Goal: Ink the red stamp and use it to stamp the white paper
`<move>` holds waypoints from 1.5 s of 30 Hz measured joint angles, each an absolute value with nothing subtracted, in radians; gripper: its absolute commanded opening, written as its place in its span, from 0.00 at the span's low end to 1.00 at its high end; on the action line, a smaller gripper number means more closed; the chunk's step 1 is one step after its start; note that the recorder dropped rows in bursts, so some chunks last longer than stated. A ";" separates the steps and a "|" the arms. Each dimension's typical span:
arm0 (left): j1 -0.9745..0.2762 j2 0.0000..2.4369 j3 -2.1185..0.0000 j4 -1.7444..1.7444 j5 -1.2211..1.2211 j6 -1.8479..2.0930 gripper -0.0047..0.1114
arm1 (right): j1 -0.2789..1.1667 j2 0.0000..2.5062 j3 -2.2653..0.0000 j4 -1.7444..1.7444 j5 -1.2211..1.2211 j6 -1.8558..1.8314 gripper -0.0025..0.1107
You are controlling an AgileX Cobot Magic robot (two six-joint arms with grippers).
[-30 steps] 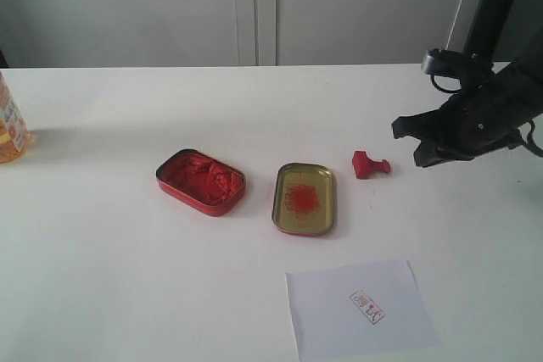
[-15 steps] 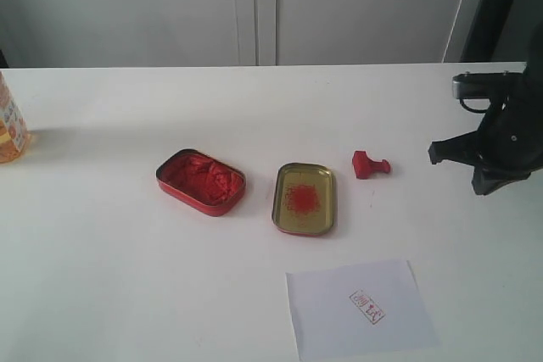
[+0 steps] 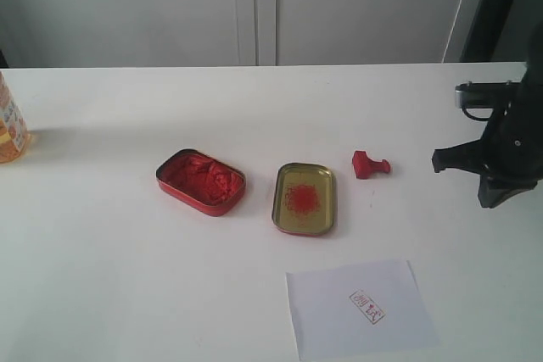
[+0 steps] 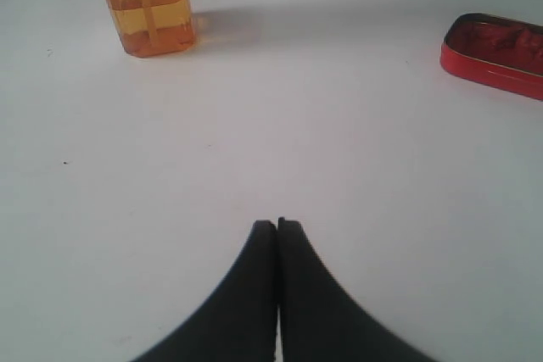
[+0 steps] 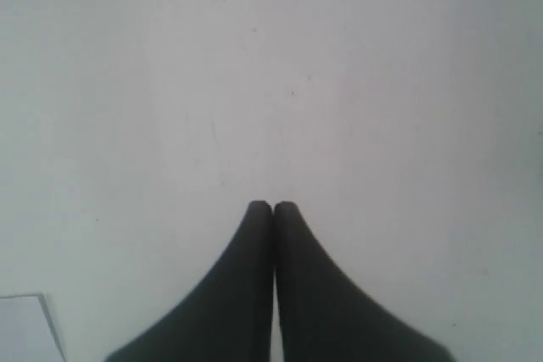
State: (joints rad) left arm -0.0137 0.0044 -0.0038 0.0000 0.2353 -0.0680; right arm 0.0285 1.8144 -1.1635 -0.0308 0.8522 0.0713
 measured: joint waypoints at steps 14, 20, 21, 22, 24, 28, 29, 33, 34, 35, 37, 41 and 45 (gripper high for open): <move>-0.014 0.004 -0.004 0.000 0.235 -0.068 0.04 | 0.028 1.691 -1.053 -0.031 0.869 0.089 0.02; -0.014 0.004 -0.004 0.000 0.235 -0.068 0.04 | 0.028 1.598 -0.982 -0.031 0.851 0.089 0.02; -0.014 0.004 -0.004 0.000 0.235 -0.068 0.04 | 0.028 1.581 -0.970 -0.031 0.849 0.089 0.02; -0.014 0.004 -0.004 0.000 0.235 -0.068 0.04 | 0.028 1.567 -0.960 -0.031 0.849 0.089 0.02; -0.014 0.004 -0.004 0.000 0.235 -0.068 0.04 | 0.028 1.532 -0.937 -0.031 0.847 0.089 0.02; -0.014 0.004 -0.004 0.000 0.235 -0.068 0.04 | 0.028 1.463 -0.899 -0.031 0.847 0.089 0.02; -0.014 0.004 -0.004 0.000 0.235 -0.068 0.04 | 0.028 1.444 -0.889 -0.031 0.847 0.089 0.02; -0.014 0.004 -0.004 0.000 0.235 -0.068 0.04 | 0.028 1.362 -0.849 -0.031 0.846 0.089 0.02; -0.014 0.004 -0.004 0.000 0.235 -0.068 0.04 | 0.028 1.343 -0.839 -0.031 0.846 0.089 0.02; -0.014 0.004 -0.004 0.000 0.235 -0.068 0.04 | 0.028 1.318 -0.829 -0.031 0.846 0.089 0.02; -0.014 0.004 -0.004 0.000 0.235 -0.068 0.04 | 0.028 1.266 -0.811 -0.031 0.846 0.089 0.02; -0.014 0.004 -0.004 0.000 0.235 -0.068 0.04 | 0.028 1.159 -0.774 -0.031 0.846 0.089 0.02; -0.014 0.004 -0.004 0.000 0.235 -0.068 0.04 | 0.028 1.044 -0.738 -0.031 0.848 0.089 0.02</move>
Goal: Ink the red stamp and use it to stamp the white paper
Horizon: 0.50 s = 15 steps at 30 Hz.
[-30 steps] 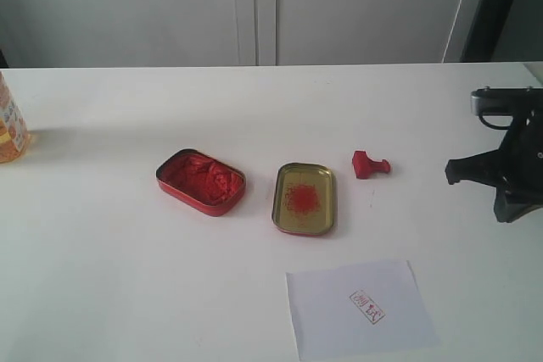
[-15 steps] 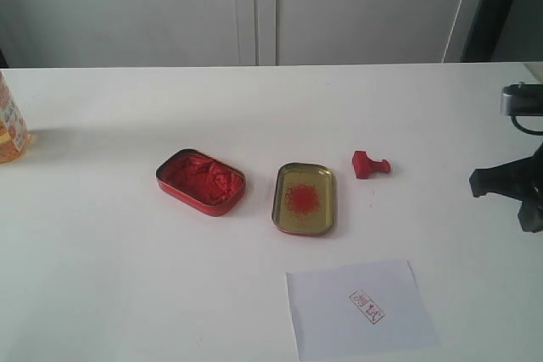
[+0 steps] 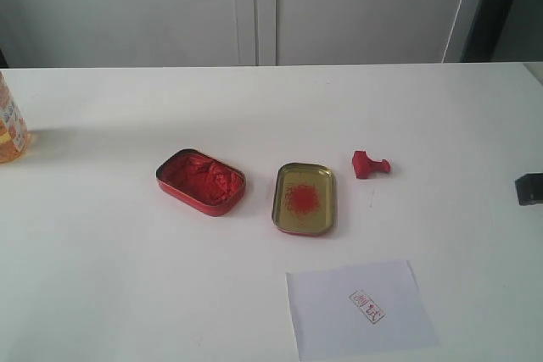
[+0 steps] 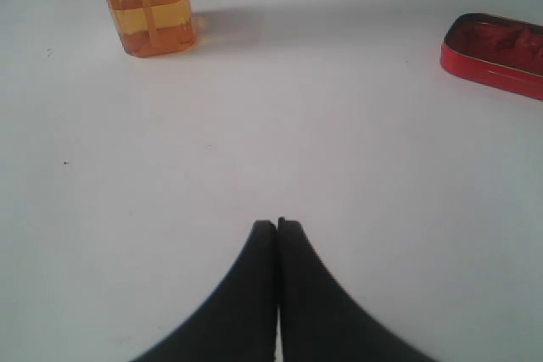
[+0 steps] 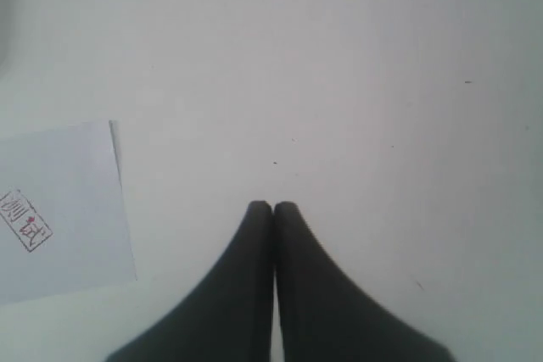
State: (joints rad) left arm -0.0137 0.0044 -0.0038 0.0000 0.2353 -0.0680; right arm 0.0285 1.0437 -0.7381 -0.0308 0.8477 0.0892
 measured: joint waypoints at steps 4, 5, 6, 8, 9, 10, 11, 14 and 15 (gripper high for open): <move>-0.014 0.004 -0.004 0.000 0.235 -0.068 0.04 | 0.028 0.920 -0.707 -0.041 0.848 0.089 0.02; -0.014 0.004 -0.004 0.000 0.235 -0.068 0.04 | 0.028 0.888 -0.701 -0.043 0.848 0.089 0.02; -0.014 0.004 -0.004 0.000 0.235 -0.068 0.04 | 0.028 0.856 -0.692 -0.046 0.848 0.089 0.02; -0.014 0.004 -0.004 0.000 0.235 -0.068 0.04 | 0.028 0.798 -0.680 -0.050 0.849 0.089 0.02; -0.014 0.004 -0.004 0.000 0.235 -0.068 0.04 | 0.028 0.759 -0.673 -0.050 0.849 0.087 0.02; -0.014 0.004 -0.004 0.000 0.235 -0.068 0.04 | 0.028 0.734 -0.669 -0.051 0.851 0.087 0.02; -0.014 0.004 -0.004 0.000 0.235 -0.068 0.04 | 0.028 0.710 -0.664 -0.054 0.851 0.087 0.02; -0.014 0.004 -0.004 0.000 0.235 -0.068 0.04 | 0.028 0.618 -0.653 -0.054 0.851 0.087 0.02; -0.014 0.004 -0.004 0.000 0.235 -0.068 0.04 | 0.028 0.589 -0.650 -0.054 0.851 0.087 0.02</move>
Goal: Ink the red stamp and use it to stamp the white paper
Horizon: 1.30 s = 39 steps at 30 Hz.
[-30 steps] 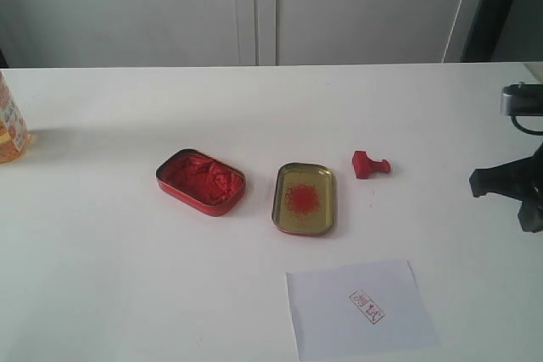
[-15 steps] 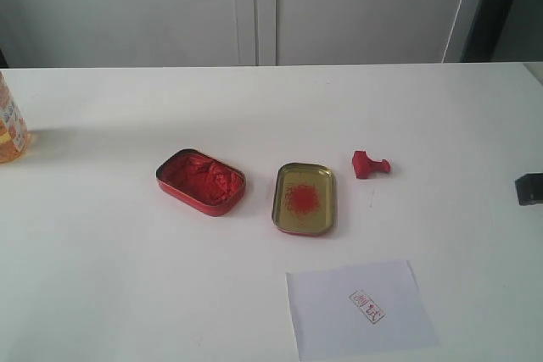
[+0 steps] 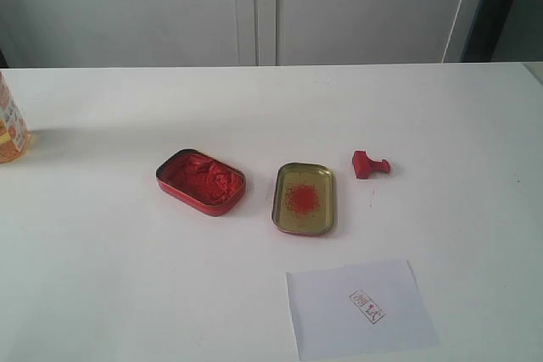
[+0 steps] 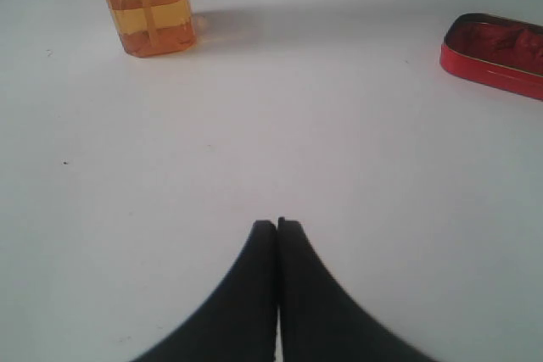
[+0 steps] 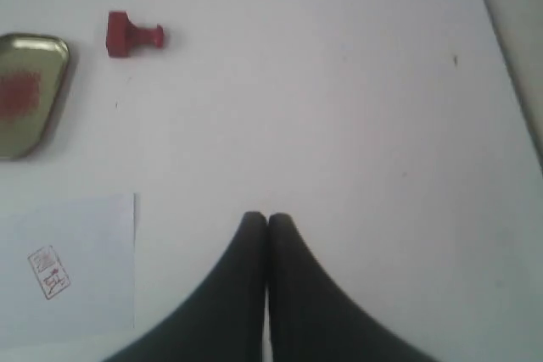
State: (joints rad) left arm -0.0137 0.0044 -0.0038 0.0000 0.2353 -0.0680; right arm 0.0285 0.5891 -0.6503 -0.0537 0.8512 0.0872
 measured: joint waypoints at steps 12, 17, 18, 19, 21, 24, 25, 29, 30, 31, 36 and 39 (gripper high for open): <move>-0.014 0.004 -0.004 0.000 0.235 -0.068 0.04 | 0.028 0.308 -0.593 -0.058 0.794 0.058 0.02; -0.014 0.004 -0.004 0.000 0.235 -0.068 0.04 | 0.028 0.269 -0.525 -0.058 0.710 0.058 0.02; -0.014 0.004 -0.004 0.000 0.235 -0.068 0.04 | 0.028 0.269 -0.510 -0.058 0.691 0.058 0.02; -0.014 0.004 -0.004 0.000 0.235 -0.068 0.04 | 0.028 0.269 -0.494 -0.058 0.673 0.058 0.02; -0.014 0.004 -0.004 0.000 0.235 -0.068 0.04 | 0.028 0.269 -0.466 -0.058 0.631 0.058 0.02; -0.014 0.004 -0.004 0.000 0.235 -0.068 0.04 | 0.028 0.269 -0.427 -0.058 0.558 0.058 0.02; -0.014 0.004 -0.004 0.000 0.235 -0.068 0.04 | 0.028 0.269 -0.415 -0.058 0.540 0.058 0.02; -0.014 0.004 -0.004 0.000 0.235 -0.068 0.04 | 0.028 0.269 -0.386 -0.058 0.519 0.058 0.02; -0.014 0.004 -0.004 0.000 0.235 -0.068 0.04 | 0.028 0.269 -0.386 -0.058 0.521 0.058 0.02; -0.014 0.004 -0.004 0.000 0.235 -0.068 0.04 | 0.028 0.269 -0.386 -0.058 0.521 0.058 0.02; -0.014 0.004 -0.004 0.000 0.235 -0.068 0.04 | 0.028 0.269 -0.386 -0.051 0.521 0.058 0.02; -0.014 0.004 -0.004 0.000 0.235 -0.068 0.04 | 0.028 0.269 -0.386 -0.049 0.521 0.058 0.02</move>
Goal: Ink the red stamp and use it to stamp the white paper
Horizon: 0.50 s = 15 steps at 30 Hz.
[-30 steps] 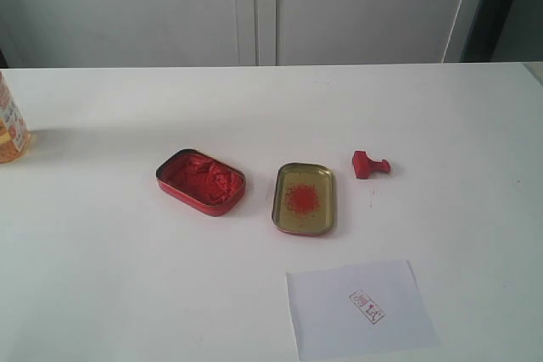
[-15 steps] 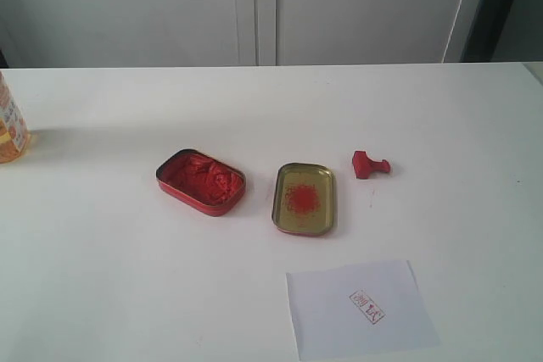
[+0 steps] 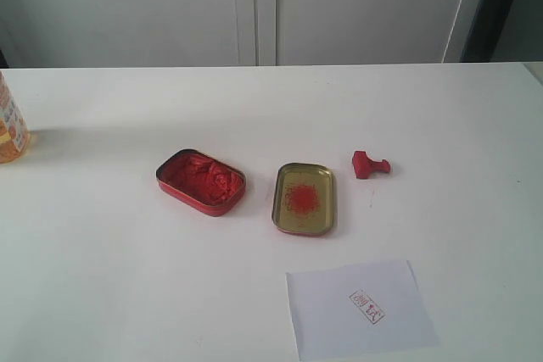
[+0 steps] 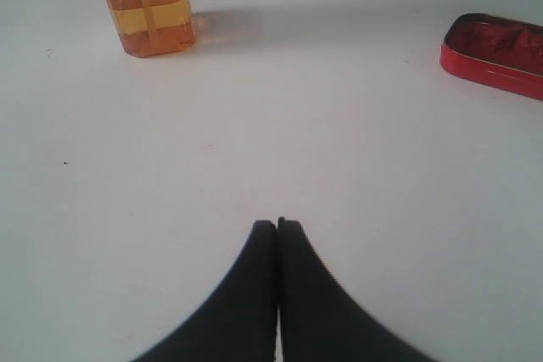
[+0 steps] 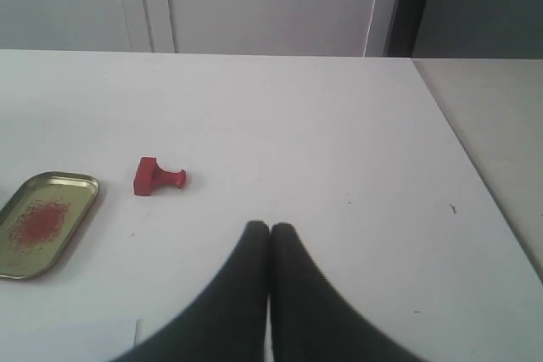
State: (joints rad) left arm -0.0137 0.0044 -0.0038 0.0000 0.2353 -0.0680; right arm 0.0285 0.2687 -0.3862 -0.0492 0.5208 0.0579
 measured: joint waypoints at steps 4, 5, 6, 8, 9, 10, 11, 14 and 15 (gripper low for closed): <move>-0.014 0.004 -0.004 0.000 0.235 -0.068 0.04 | 0.028 0.269 -0.386 -0.047 0.521 0.058 0.02; -0.014 0.004 -0.004 0.000 0.235 -0.068 0.04 | 0.028 0.260 -0.386 -0.047 0.521 0.058 0.02; -0.014 0.004 -0.004 0.000 0.235 -0.068 0.04 | 0.028 0.249 -0.386 -0.047 0.521 0.058 0.02; -0.014 0.004 -0.004 0.000 0.235 -0.068 0.04 | 0.028 0.223 -0.384 -0.047 0.521 0.058 0.02; -0.014 0.004 -0.004 0.000 0.235 -0.068 0.04 | 0.028 0.211 -0.382 -0.047 0.521 0.058 0.02; -0.014 0.004 -0.004 0.000 0.235 -0.068 0.04 | 0.028 0.195 -0.375 -0.047 0.521 0.058 0.02; -0.014 0.004 -0.004 0.000 0.235 -0.068 0.04 | 0.028 0.178 -0.370 -0.047 0.521 0.058 0.02; -0.014 0.004 -0.004 0.000 0.235 -0.068 0.04 | 0.028 0.128 -0.343 -0.047 0.521 0.058 0.02; -0.014 0.004 -0.004 0.000 0.235 -0.068 0.04 | 0.028 0.110 -0.335 -0.047 0.521 0.058 0.02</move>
